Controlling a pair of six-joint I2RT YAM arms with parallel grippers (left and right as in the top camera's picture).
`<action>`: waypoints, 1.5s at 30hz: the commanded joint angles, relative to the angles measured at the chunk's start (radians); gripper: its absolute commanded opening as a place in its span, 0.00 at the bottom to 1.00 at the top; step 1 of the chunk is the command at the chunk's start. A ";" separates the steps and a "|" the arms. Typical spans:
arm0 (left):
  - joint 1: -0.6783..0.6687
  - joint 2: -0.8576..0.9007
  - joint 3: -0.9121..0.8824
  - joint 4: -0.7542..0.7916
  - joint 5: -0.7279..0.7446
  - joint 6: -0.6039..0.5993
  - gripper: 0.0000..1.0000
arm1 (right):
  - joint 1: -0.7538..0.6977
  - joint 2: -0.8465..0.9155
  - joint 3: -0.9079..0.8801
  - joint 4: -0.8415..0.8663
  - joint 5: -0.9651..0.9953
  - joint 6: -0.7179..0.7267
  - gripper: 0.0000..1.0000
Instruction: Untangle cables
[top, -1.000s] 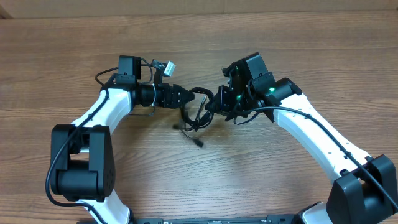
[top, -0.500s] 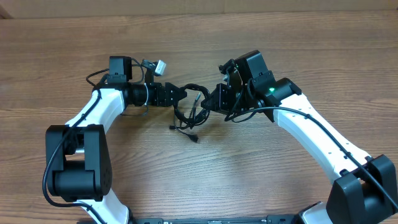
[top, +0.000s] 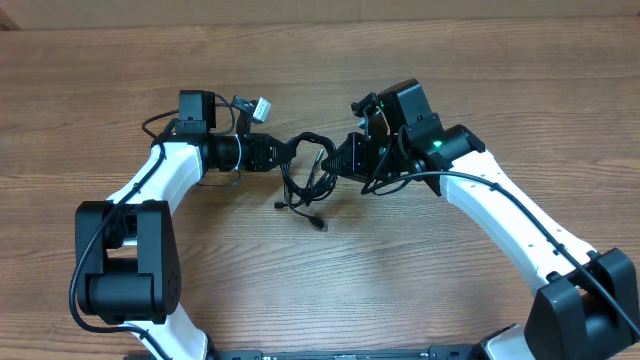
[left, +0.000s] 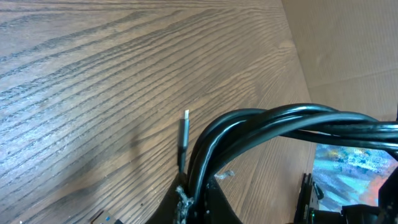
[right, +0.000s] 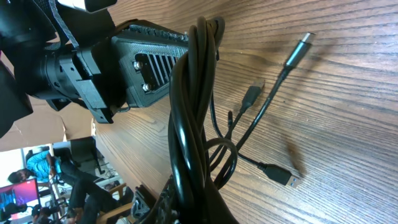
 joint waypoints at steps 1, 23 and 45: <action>0.001 -0.011 0.010 0.002 -0.010 -0.014 0.04 | -0.010 -0.006 -0.001 0.009 -0.027 0.021 0.04; 0.102 -0.011 0.010 -0.072 0.011 -0.309 0.04 | -0.210 -0.006 -0.003 -0.125 -0.080 -0.139 1.00; 0.164 -0.011 0.009 -0.070 0.202 -0.848 0.04 | 0.018 -0.006 -0.304 0.417 0.153 -0.078 0.75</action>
